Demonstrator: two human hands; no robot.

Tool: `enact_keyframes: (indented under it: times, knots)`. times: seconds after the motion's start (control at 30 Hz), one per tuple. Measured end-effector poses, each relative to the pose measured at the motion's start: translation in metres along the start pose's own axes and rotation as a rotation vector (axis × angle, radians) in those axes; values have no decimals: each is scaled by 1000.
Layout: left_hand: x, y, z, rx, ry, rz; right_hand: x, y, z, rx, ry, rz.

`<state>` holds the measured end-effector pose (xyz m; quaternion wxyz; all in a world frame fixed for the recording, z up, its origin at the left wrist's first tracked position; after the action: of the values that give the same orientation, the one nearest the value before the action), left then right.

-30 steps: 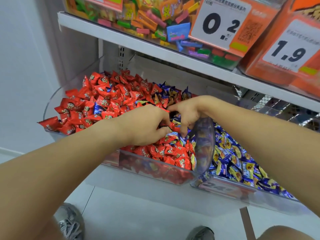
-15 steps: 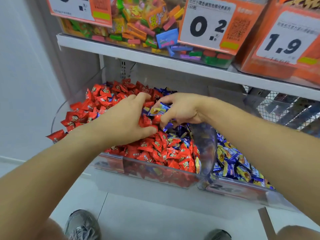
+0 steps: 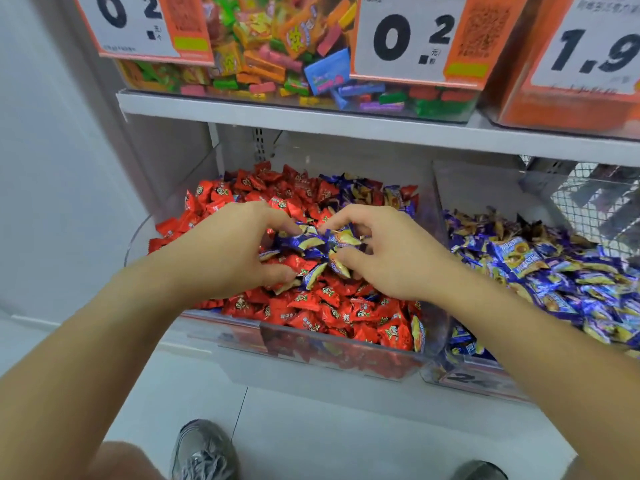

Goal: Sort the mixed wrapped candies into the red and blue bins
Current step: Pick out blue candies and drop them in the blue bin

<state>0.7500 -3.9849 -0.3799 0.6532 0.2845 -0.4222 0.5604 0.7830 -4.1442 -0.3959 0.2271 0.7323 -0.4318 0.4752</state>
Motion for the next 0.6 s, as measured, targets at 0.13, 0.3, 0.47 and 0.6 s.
enact_keyframes:
  times: [0.13, 0.3, 0.47, 0.6]
  knots:
    - [-1, 1, -1, 7, -2, -9, -1, 11, -7, 58, -8, -23]
    - [0, -4, -4, 46, -40, 28, -2, 8, -6, 24, -147, -26]
    - [13, -3, -17, 156, 163, 118, -1, 3, 10, -141, -327, -23]
    - [18, 1, -31, 251, 365, 209, -6, -4, 9, -160, -283, -67]
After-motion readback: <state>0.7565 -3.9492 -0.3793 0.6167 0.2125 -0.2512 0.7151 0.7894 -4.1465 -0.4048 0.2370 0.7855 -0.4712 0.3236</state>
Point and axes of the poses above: each hand's wrist, its own y-axis away from the middle knuckle, its own x-axis out of the back of the hand, z = x × y, the point moved 8 cm from there along -y, towards the middle knuckle, and after that the axes turned 9 degrees about y, right-handed, at the moved point
